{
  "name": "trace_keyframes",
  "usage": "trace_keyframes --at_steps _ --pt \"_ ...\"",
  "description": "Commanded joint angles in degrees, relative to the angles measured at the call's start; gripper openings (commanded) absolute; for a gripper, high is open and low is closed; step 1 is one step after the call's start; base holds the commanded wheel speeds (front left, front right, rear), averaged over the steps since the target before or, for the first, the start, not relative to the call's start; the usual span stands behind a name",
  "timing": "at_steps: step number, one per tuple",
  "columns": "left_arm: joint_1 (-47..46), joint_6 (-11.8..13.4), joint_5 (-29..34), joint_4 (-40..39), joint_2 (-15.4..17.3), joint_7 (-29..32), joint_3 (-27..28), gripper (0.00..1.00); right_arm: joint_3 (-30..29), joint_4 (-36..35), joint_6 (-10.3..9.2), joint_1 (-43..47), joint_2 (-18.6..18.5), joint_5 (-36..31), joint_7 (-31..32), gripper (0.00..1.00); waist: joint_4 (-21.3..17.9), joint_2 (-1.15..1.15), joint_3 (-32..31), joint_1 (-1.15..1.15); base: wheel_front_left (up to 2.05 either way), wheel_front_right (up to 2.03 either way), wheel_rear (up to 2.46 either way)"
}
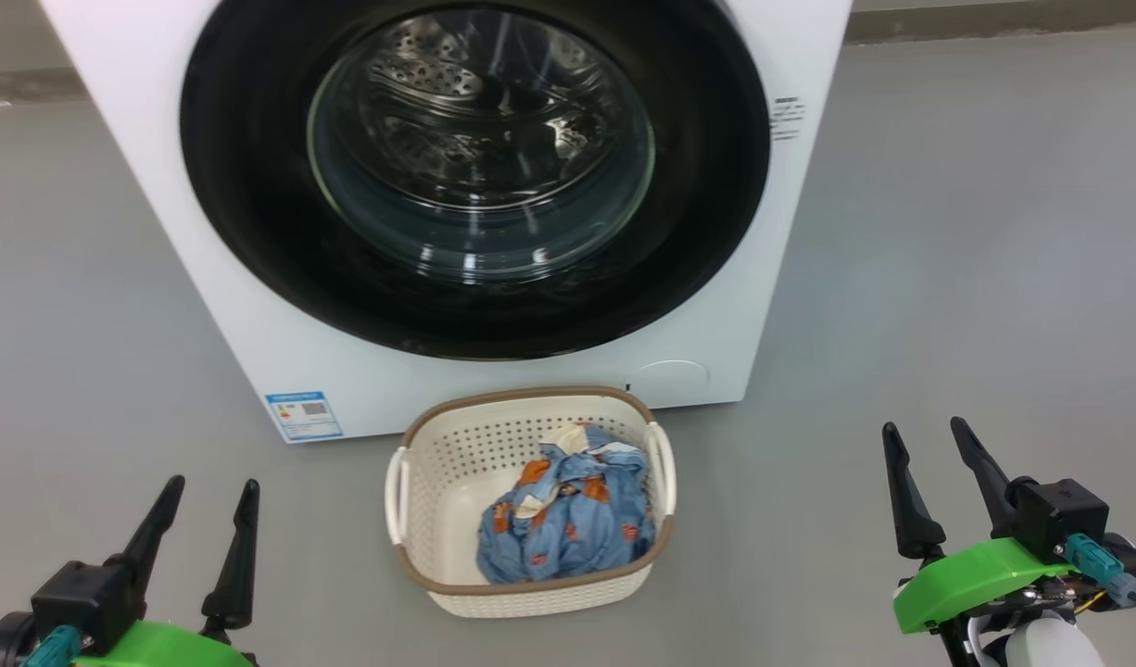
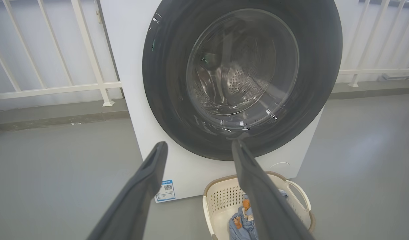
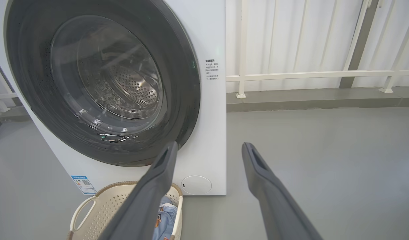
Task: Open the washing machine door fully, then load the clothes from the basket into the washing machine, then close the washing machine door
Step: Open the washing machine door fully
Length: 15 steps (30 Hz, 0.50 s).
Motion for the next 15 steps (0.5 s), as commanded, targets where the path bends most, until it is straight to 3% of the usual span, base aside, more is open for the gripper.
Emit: trace_keyframes --at_steps 1,10,15 --pt "-2.7 -0.1 0.1 -1.6 1.6 -0.8 2.3 1.00 1.2 -1.5 -0.06 -1.9 -0.4 -0.5 -0.7 1.00 0.0 0.00 0.0 0.00 1.17 1.17 -2.33" --pt "-2.8 -0.1 0.1 -1.6 1.5 -0.8 2.3 1.00 1.0 -1.6 -0.06 -1.9 -0.4 -0.5 -0.7 1.00 0.1 0.00 0.1 0.00 1.23 1.23 -2.46" --pt "-3.0 -0.1 1.8 -3.0 0.3 -0.8 5.1 1.00 0.8 -1.8 -0.06 -2.1 -0.4 -0.4 -0.7 1.00 0.1 0.00 0.3 0.00 1.06 1.06 -2.12"
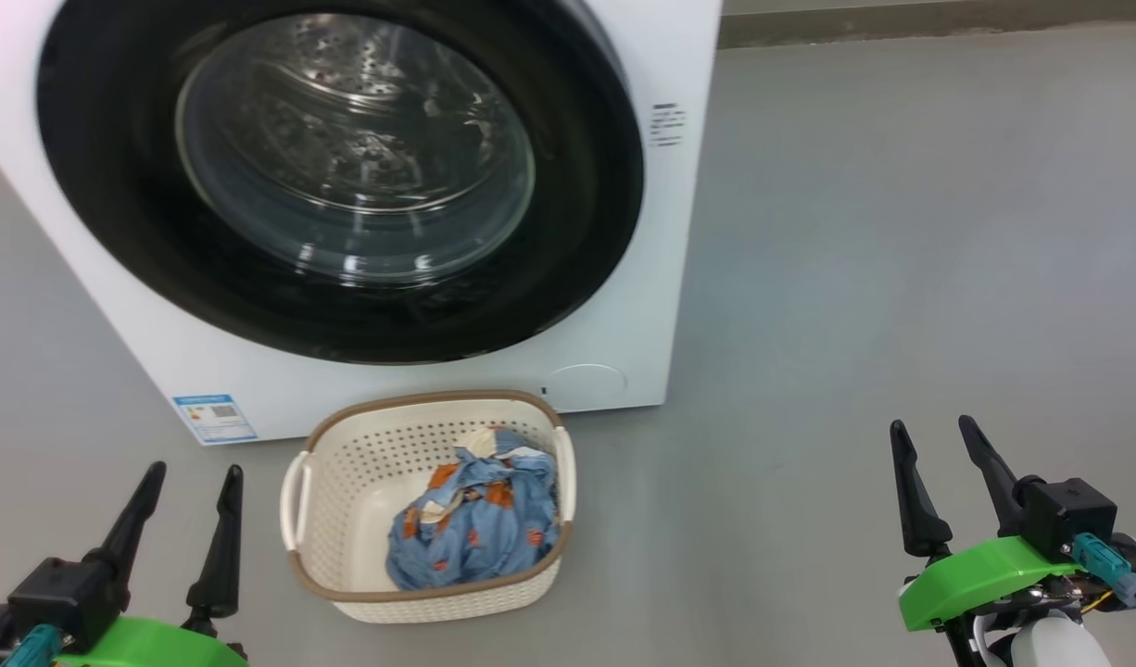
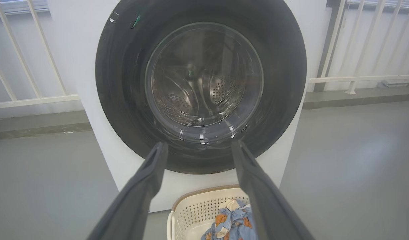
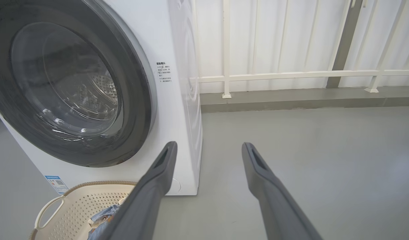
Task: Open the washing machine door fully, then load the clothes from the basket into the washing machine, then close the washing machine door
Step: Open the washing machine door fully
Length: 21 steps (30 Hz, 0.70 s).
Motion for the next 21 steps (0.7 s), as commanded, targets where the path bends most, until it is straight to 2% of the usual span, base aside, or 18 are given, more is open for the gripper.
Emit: trace_keyframes --at_steps 1,8,21 --pt "-2.9 -0.1 0.7 -1.6 1.2 -0.4 2.5 1.00 1.4 -1.7 -0.06 -2.1 -0.2 -0.3 -0.7 1.00 -0.1 0.00 0.1 0.00 0.82 0.82 -1.65" --pt "-2.2 -0.1 -0.2 -2.5 1.4 -0.4 1.3 1.00 1.7 -2.2 -0.06 -2.0 -0.2 -0.2 -0.7 1.00 -0.3 0.00 0.4 0.00 0.51 0.51 -1.02" --pt "-2.0 -0.1 -1.1 -2.6 1.7 -0.4 0.5 1.00 1.7 -2.3 -0.06 -1.4 -0.2 -0.1 -0.7 1.00 -0.1 0.00 0.2 0.00 0.03 0.03 -0.05"
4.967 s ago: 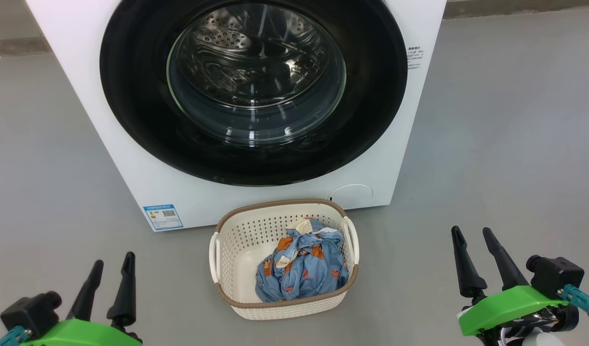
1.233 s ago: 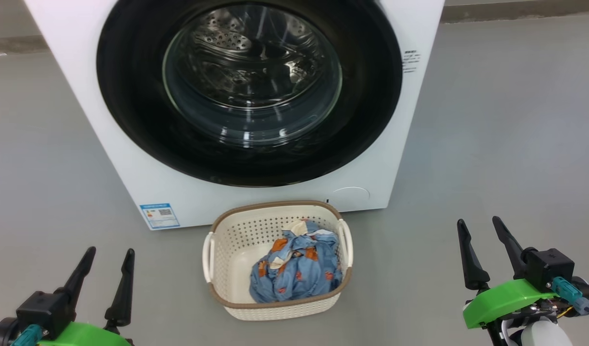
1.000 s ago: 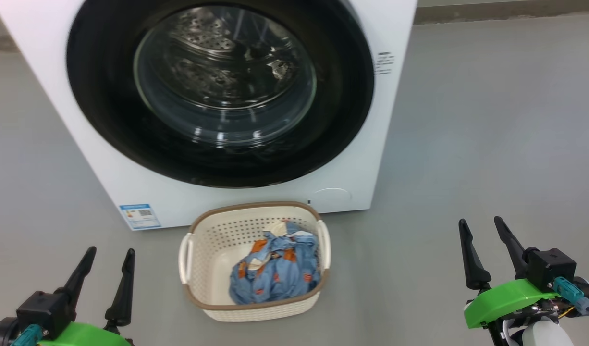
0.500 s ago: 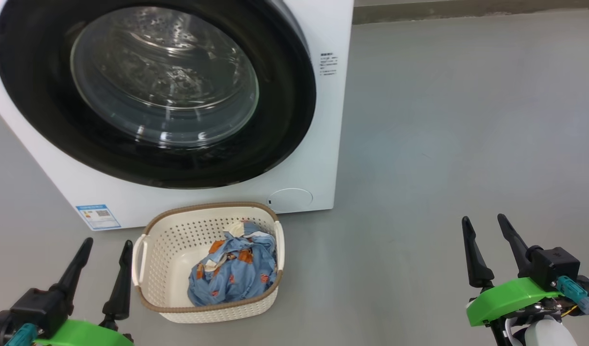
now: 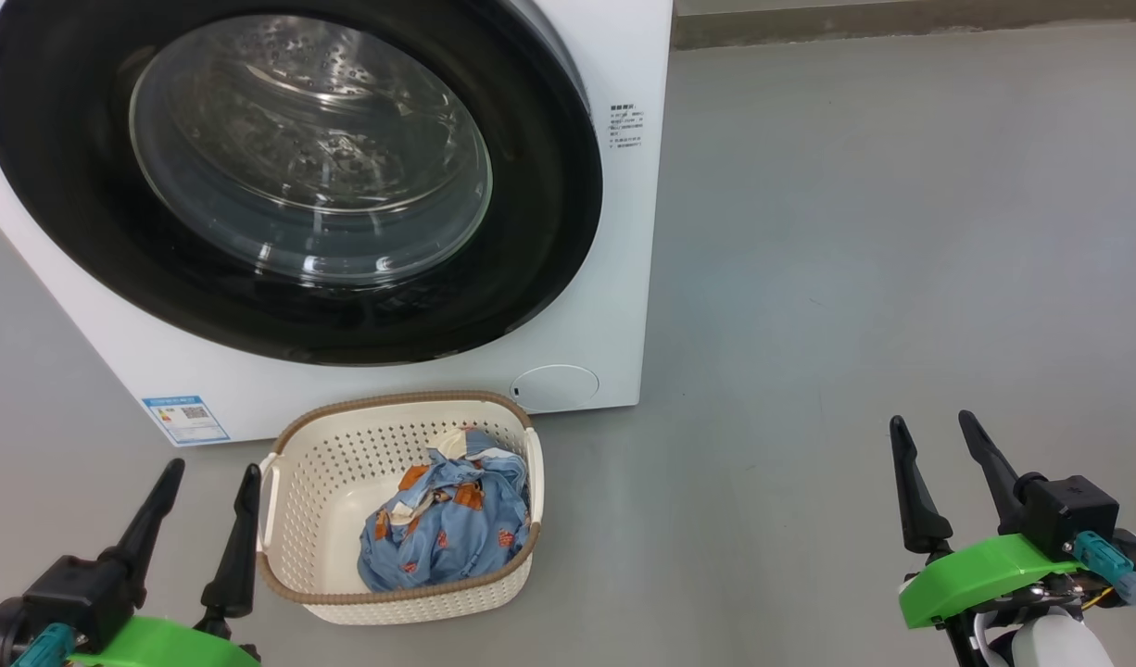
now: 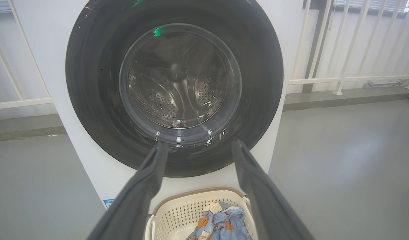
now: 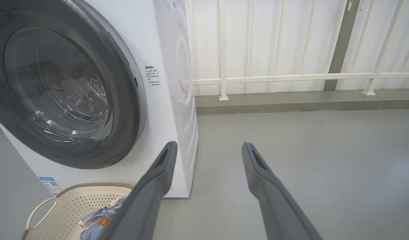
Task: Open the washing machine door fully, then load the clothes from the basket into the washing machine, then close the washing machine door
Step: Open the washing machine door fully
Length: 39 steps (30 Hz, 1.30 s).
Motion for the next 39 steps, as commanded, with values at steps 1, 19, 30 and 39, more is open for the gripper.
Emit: trace_keyframes --at_steps 1,19,30,39 --pt "-2.1 -0.1 -0.6 -1.6 1.5 -0.4 2.0 1.00 1.6 -1.5 -0.06 -1.4 -0.2 -0.1 -0.7 1.00 0.0 0.00 0.0 0.00 0.00 0.00 0.00" --pt "-1.6 -0.1 -0.1 -1.5 1.1 -0.4 2.4 1.00 1.3 -1.4 -0.06 -1.4 -0.2 0.4 -0.7 1.00 0.4 0.00 -0.2 0.00 0.00 0.00 0.00" --pt "-1.6 -0.1 -0.5 -1.4 0.9 -0.4 2.6 1.00 1.1 -0.1 -0.06 -4.3 -0.2 5.5 -0.7 1.00 1.1 0.00 0.0 0.00 0.00 0.00 0.00" --pt "-1.3 -0.1 -1.1 -1.1 0.5 -0.4 1.1 1.00 -0.9 2.2 -0.06 -8.5 -0.2 18.5 -0.7 1.00 1.9 0.00 0.0 0.00 0.00 0.00 0.00"
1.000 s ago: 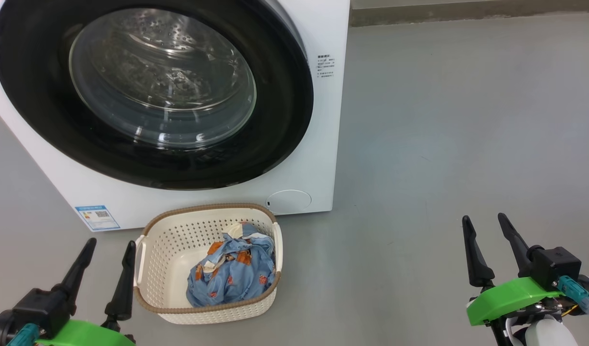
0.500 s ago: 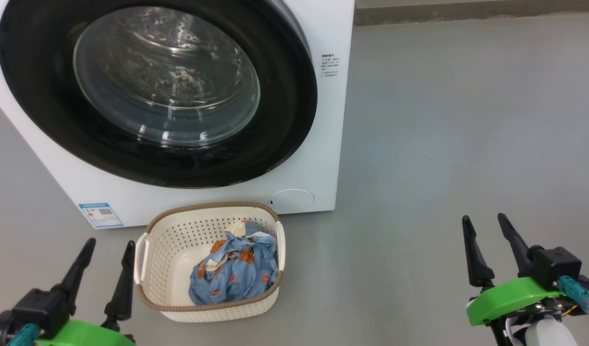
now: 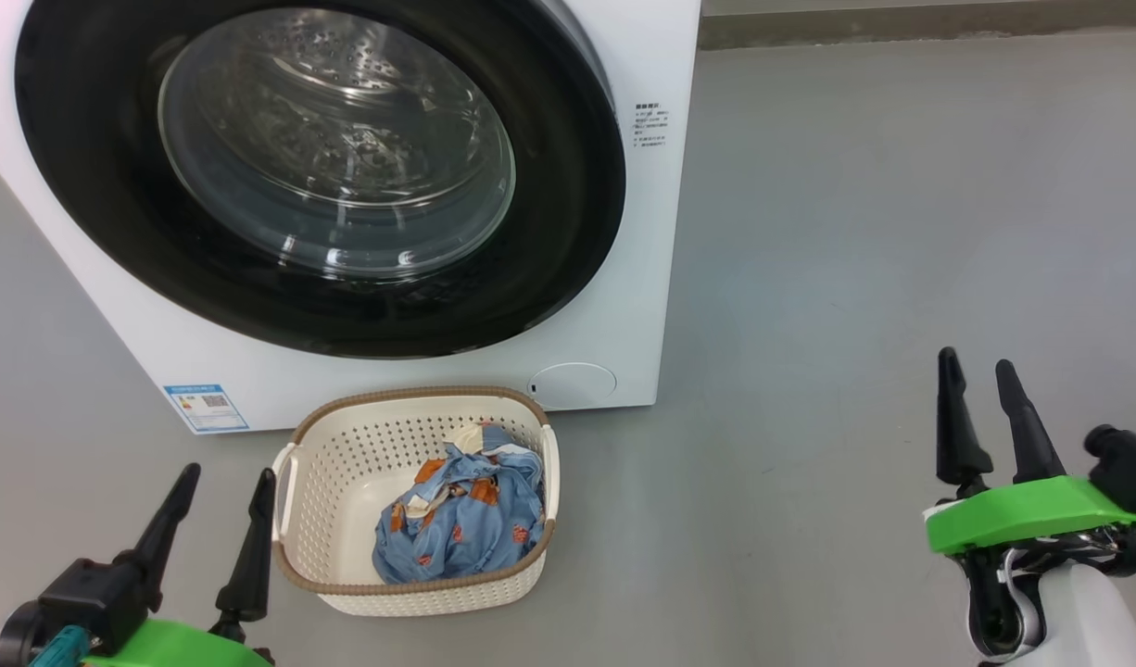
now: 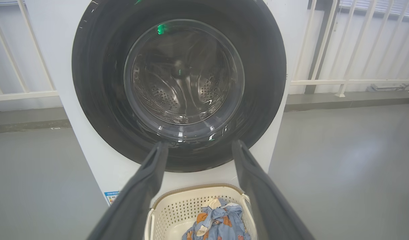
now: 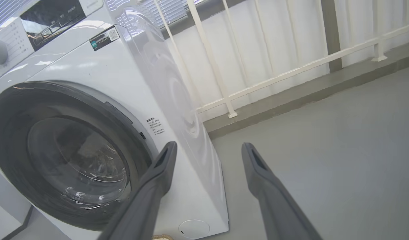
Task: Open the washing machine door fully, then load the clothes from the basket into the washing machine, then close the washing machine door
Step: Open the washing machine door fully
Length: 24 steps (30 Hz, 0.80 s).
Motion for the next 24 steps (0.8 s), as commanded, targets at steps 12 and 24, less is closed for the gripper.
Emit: trace_keyframes --at_steps 12,24 --pt "-1.7 -0.1 -2.3 -0.8 0.7 -0.4 2.2 1.00 1.7 6.9 -0.06 -7.6 -0.2 32.6 -0.6 1.00 0.9 0.00 0.7 0.00 0.00 0.00 0.00" --pt "-2.2 -0.1 -3.3 -1.1 0.8 -0.4 1.2 1.00 2.0 12.4 -0.06 -13.0 -0.2 51.1 4.1 0.00 1.8 0.00 2.8 0.00 0.00 0.00 0.00"
